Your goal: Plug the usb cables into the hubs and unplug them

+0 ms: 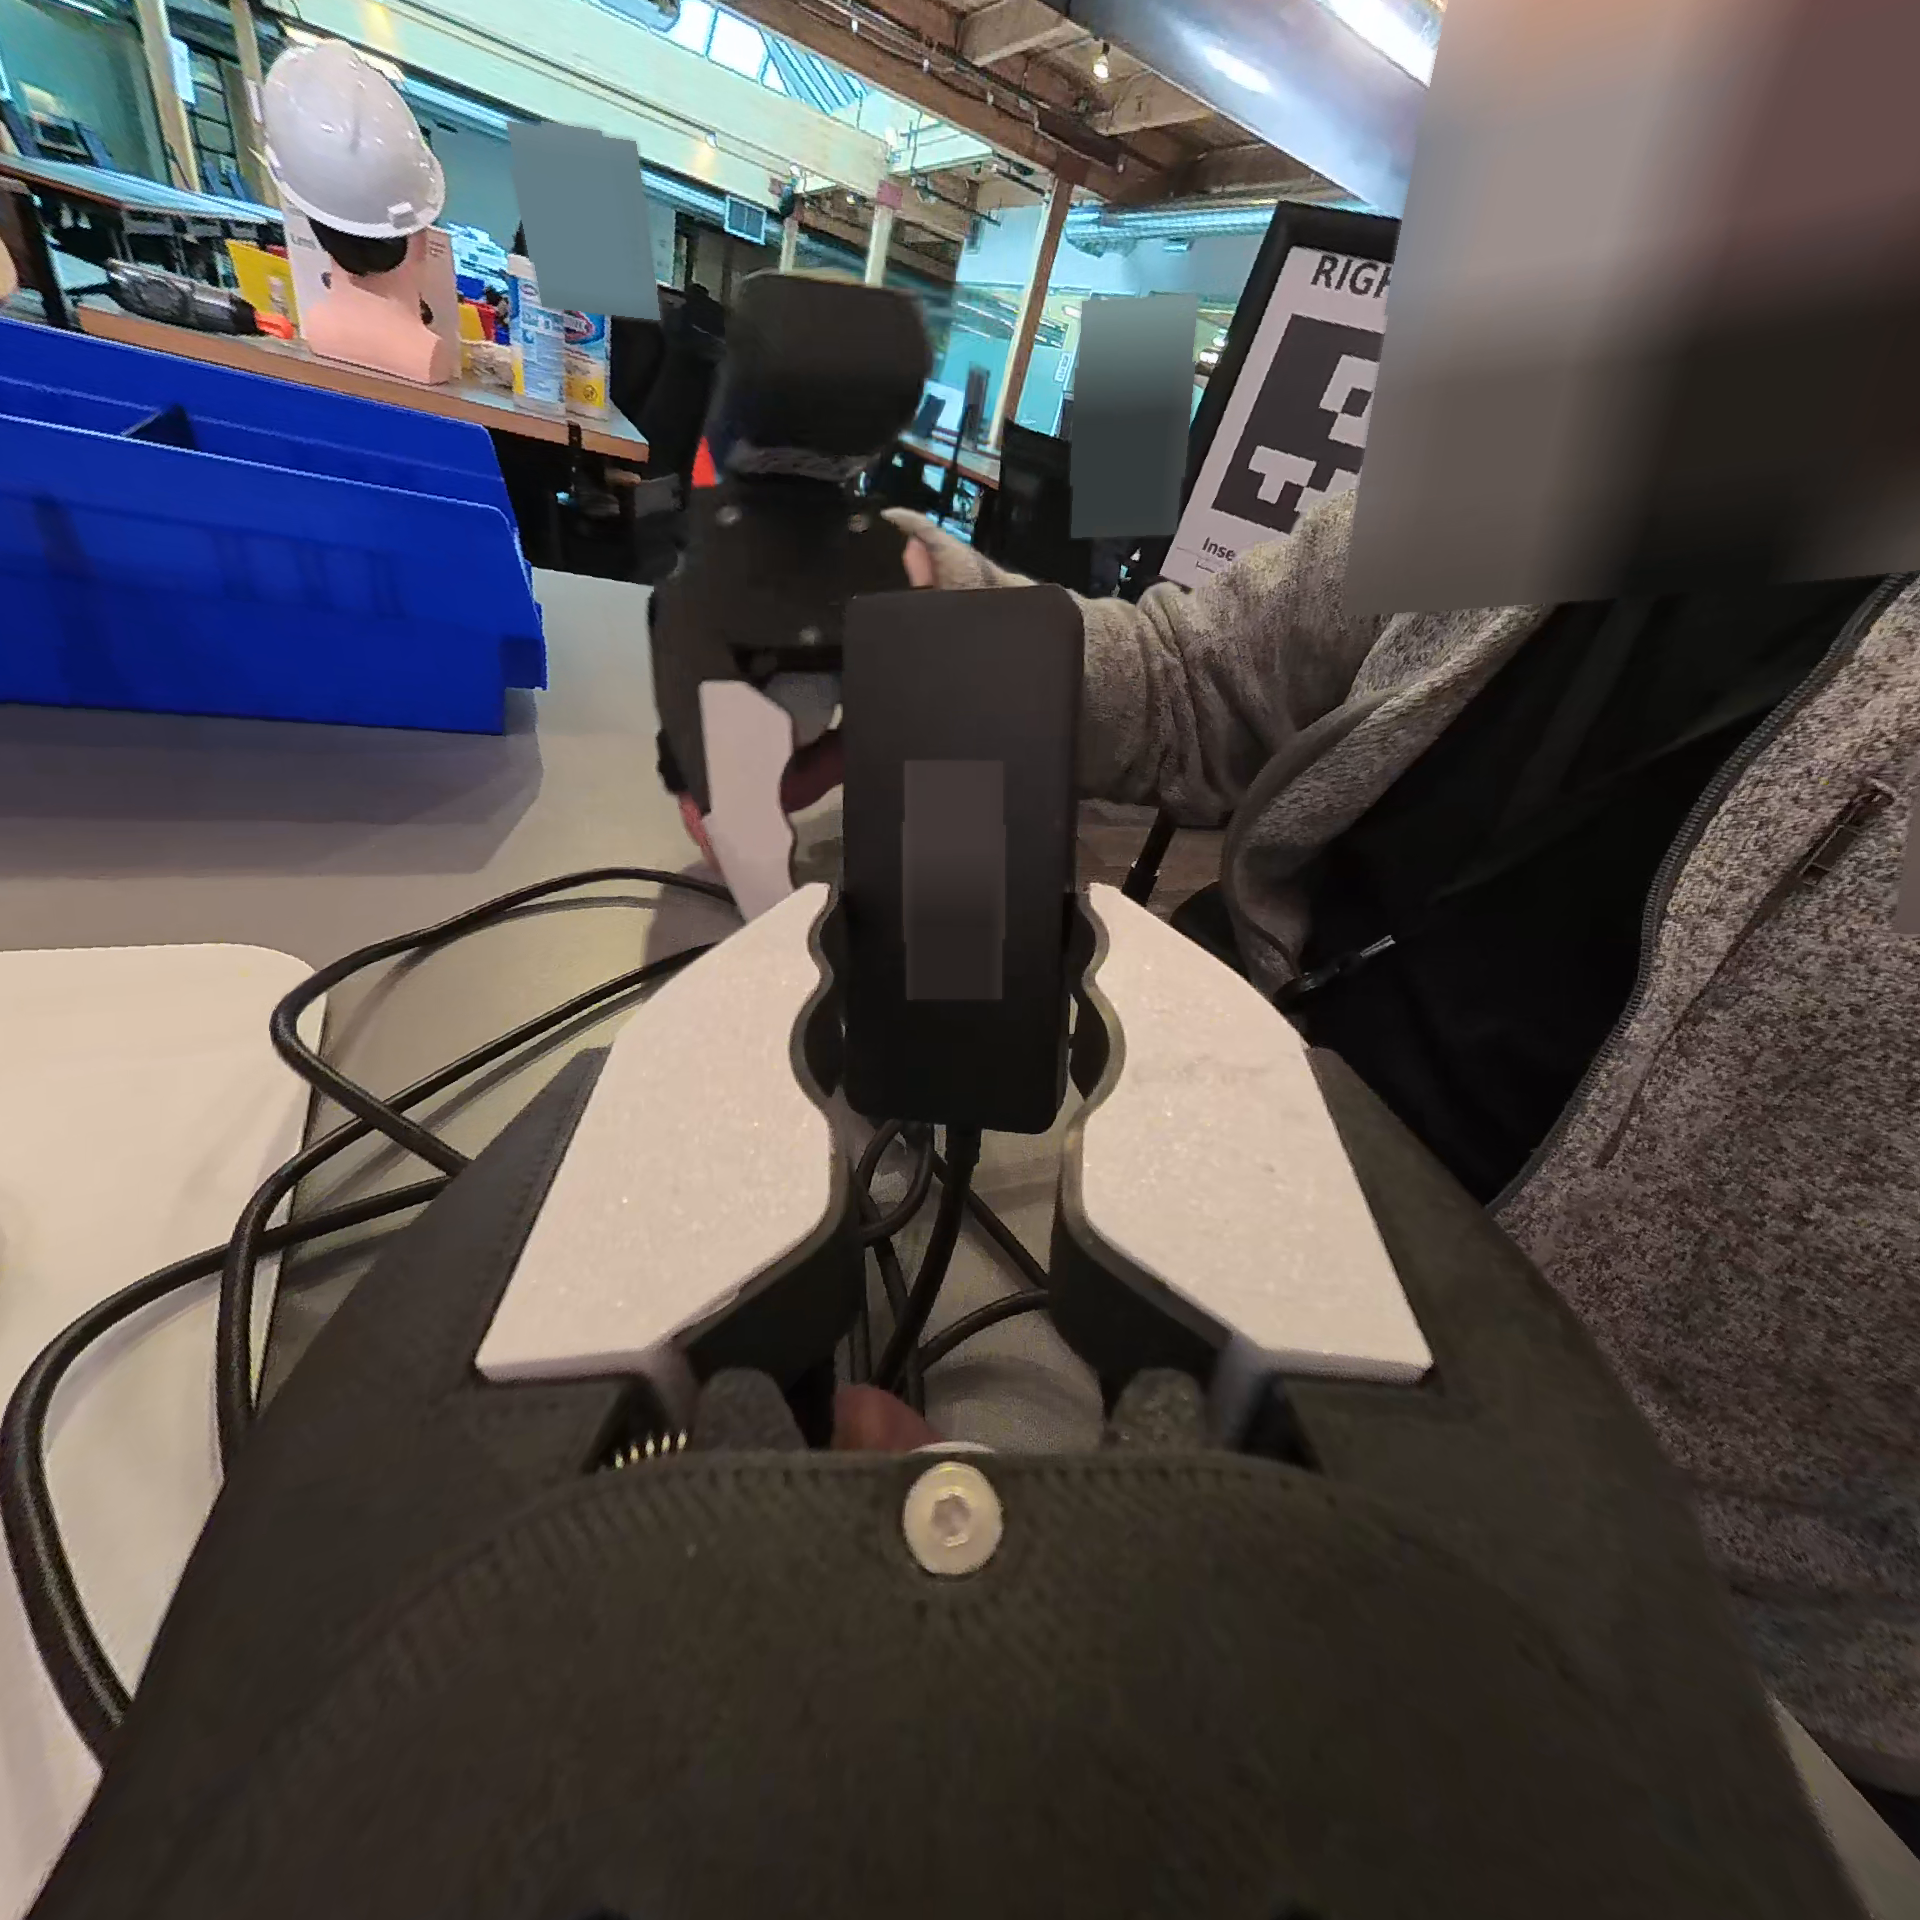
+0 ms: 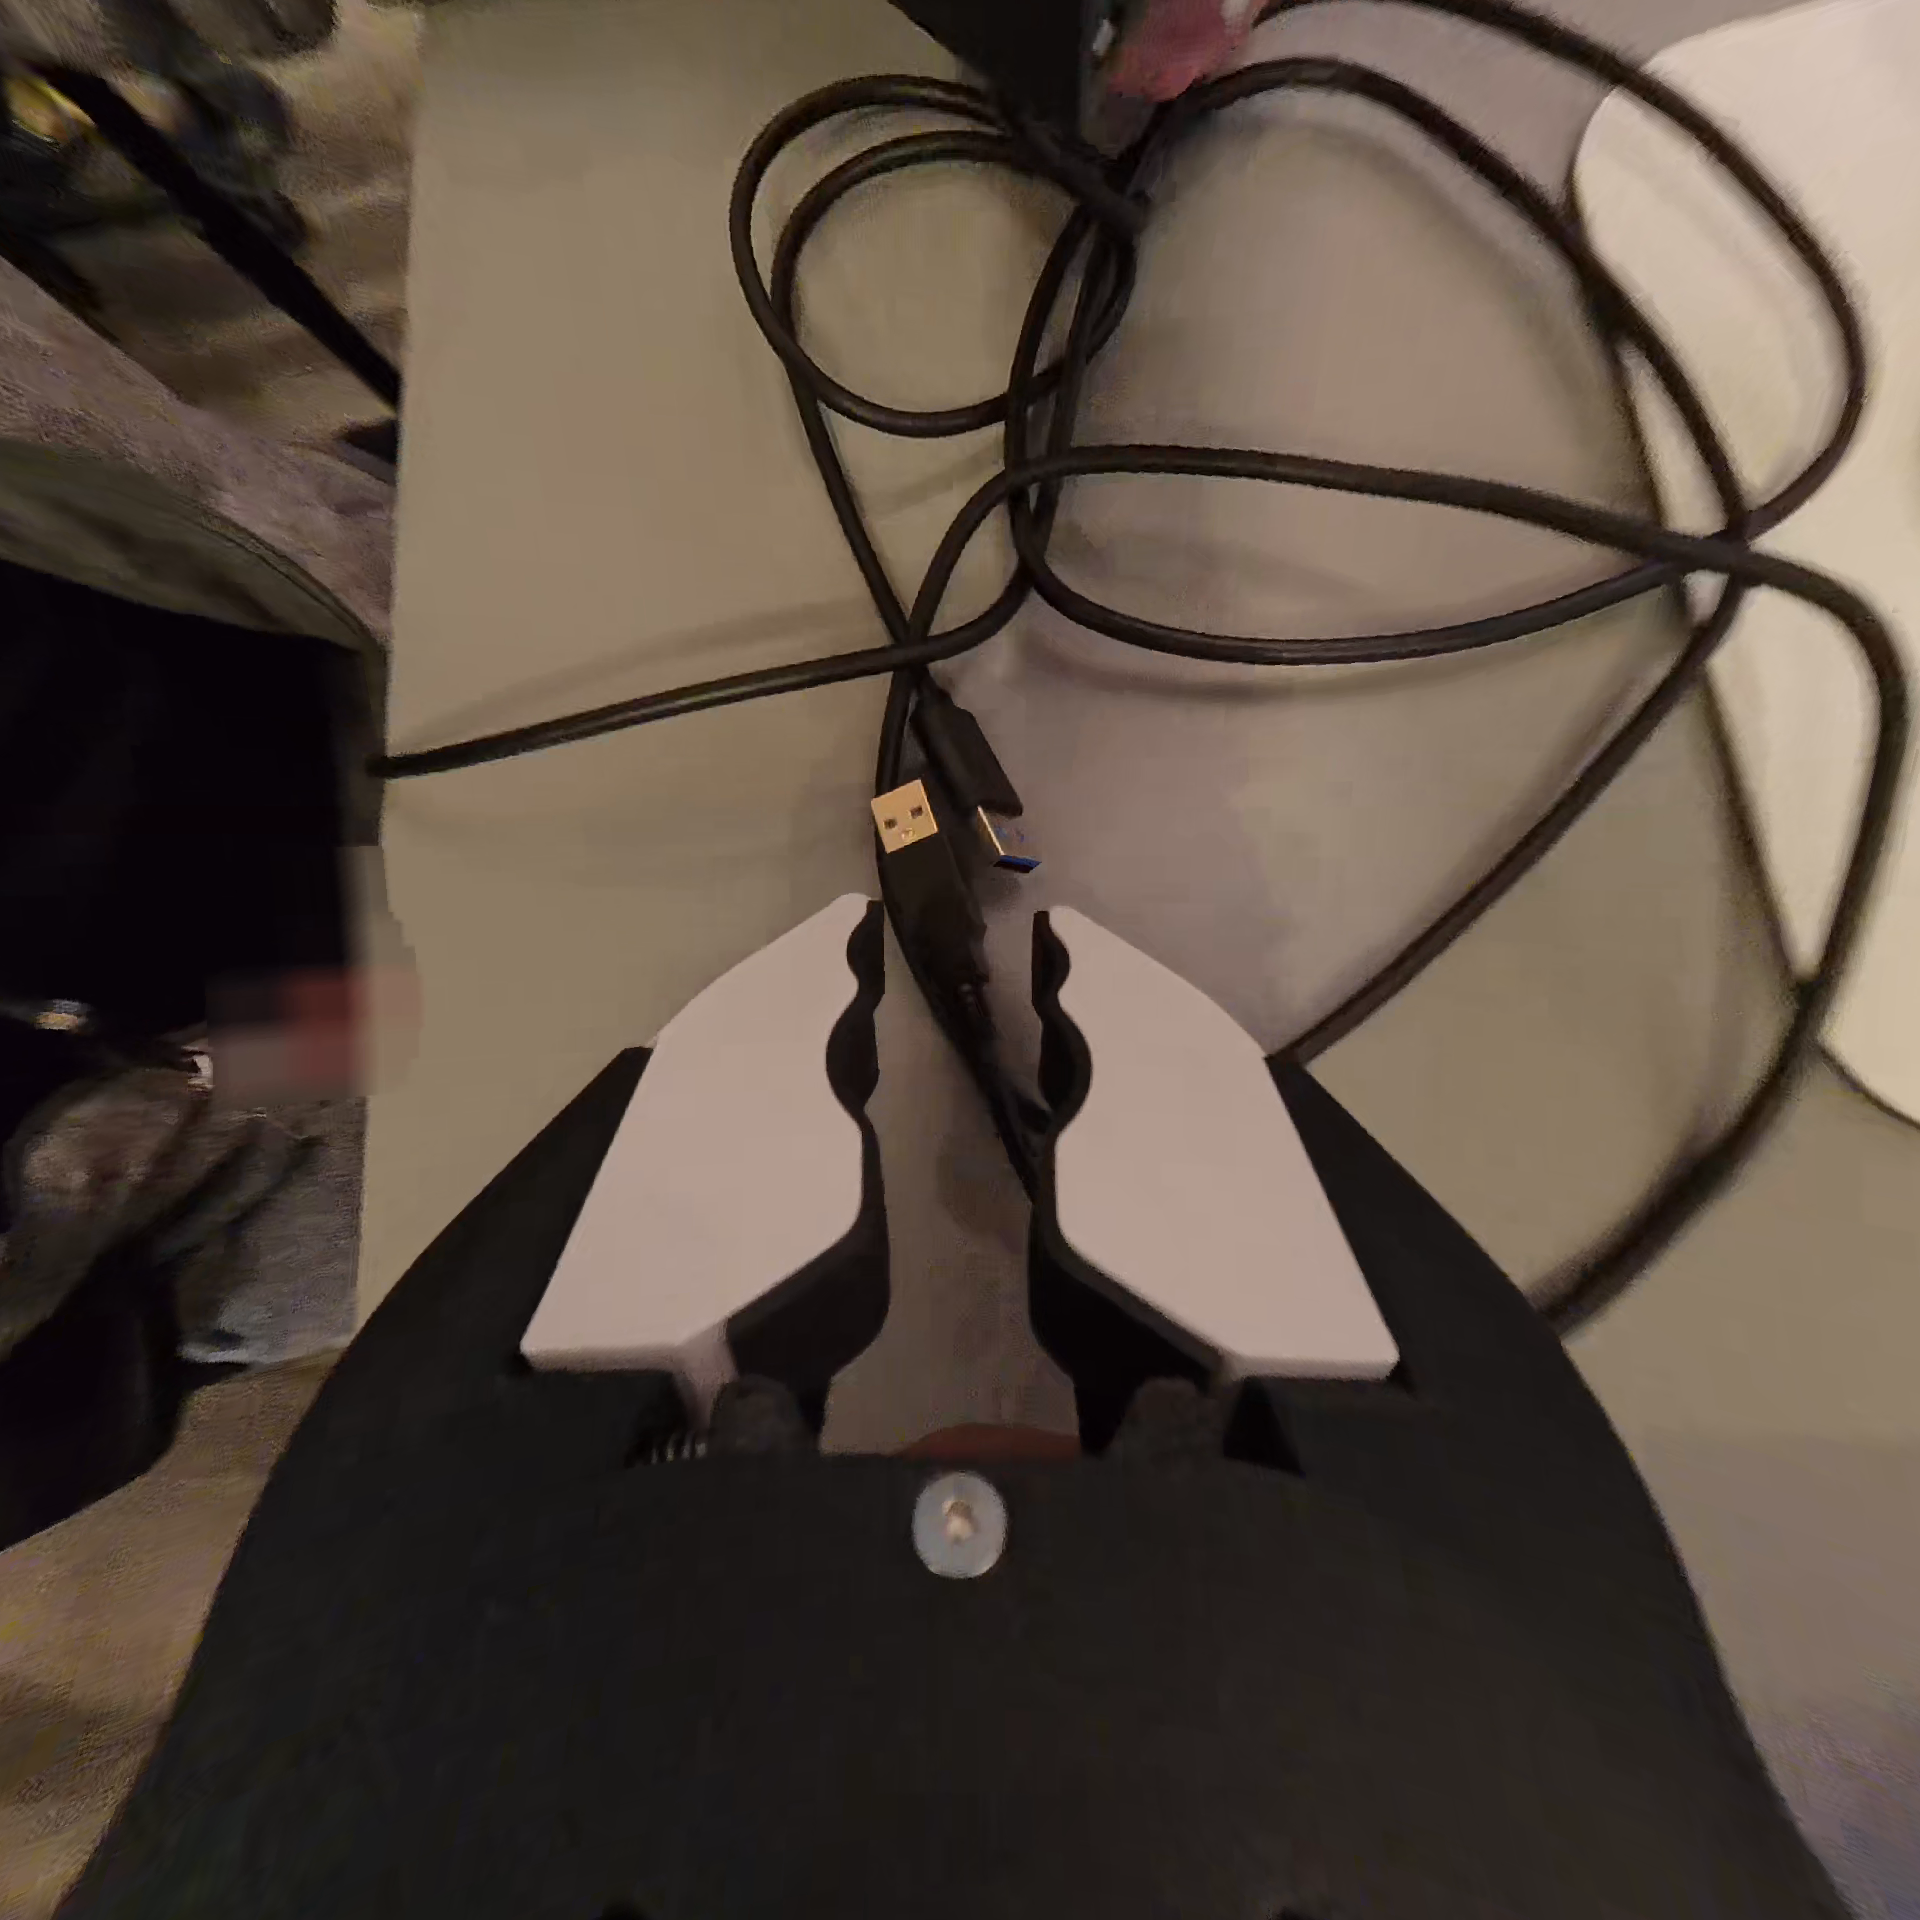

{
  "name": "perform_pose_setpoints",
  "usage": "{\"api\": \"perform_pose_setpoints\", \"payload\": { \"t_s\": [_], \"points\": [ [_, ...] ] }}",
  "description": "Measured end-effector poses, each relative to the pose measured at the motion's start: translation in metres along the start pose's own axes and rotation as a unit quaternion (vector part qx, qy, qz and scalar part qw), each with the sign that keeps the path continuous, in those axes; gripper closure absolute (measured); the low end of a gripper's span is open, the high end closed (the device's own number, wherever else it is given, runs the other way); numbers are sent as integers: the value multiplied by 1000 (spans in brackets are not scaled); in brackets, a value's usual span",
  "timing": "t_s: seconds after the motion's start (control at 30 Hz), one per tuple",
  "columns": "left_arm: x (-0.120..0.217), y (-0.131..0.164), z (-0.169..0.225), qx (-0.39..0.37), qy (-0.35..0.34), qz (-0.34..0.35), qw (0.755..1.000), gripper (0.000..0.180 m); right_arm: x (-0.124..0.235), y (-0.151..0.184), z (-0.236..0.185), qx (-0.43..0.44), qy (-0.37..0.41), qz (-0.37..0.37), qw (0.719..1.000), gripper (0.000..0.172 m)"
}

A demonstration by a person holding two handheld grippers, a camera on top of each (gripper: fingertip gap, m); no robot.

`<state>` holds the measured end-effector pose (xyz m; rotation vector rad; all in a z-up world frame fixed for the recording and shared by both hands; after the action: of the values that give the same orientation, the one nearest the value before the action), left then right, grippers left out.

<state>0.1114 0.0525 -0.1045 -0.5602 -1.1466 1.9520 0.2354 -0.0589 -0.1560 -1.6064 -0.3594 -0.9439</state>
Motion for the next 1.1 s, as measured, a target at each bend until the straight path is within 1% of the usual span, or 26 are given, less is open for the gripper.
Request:
{"api": "perform_pose_setpoints", "payload": {
  "t_s": [0.03,0.07,0.1,0.17,0.33,0.4,0.47,0.63,0.7,0.77,0.87,0.97,1.1],
  "points": [
    [0,0,0,0,1,0,1000,140,-5,3,1,-17,-32,1,999,144],
    [0,0,0,0,1,1,1000,140,-11,7,1,-23,-59,-14,998,145],
    [0,0,1,-1,1,2,1000,140,-16,8,0,-20,-70,-22,997,152],
    [0,0,1,-1,2,1,1000,140,-22,4,-2,-25,-97,-10,995,153],
    [1,1,1,1,12,2,1000,140,-23,3,-2,-36,-103,15,994,155],
    [2,1,2,0,17,5,1000,140,-22,2,-3,-21,-83,35,996,155],
    [3,0,3,0,22,10,1000,140,-15,-3,-7,14,-52,59,997,155],
    [5,-6,11,-3,48,29,998,140,7,-15,-13,88,71,80,990,155],
    [5,-10,19,-5,75,43,996,140,17,-23,-14,130,145,78,978,155],
    [2,-13,28,-12,100,45,994,141,27,-36,-18,172,204,84,960,155],
    [-4,-15,42,-20,143,45,988,141,41,-58,-22,244,297,69,921,155],
    [-11,-21,57,-32,185,49,981,141,51,-82,-28,295,353,82,884,155],
    [-12,-31,70,-39,219,83,971,141,63,-110,-35,345,414,110,835,155]
  ]
}}
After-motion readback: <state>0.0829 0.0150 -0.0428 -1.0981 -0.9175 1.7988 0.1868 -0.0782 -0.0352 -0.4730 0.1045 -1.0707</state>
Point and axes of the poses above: each gripper's, where its closed fingertips meet, x back along the fingers, y out of its underside, z = x × y across the jaws, the point moved 5 cm from there along x, back along the fingers, and after that the axes turned 15 degrees about x, right-handed, at the moved point
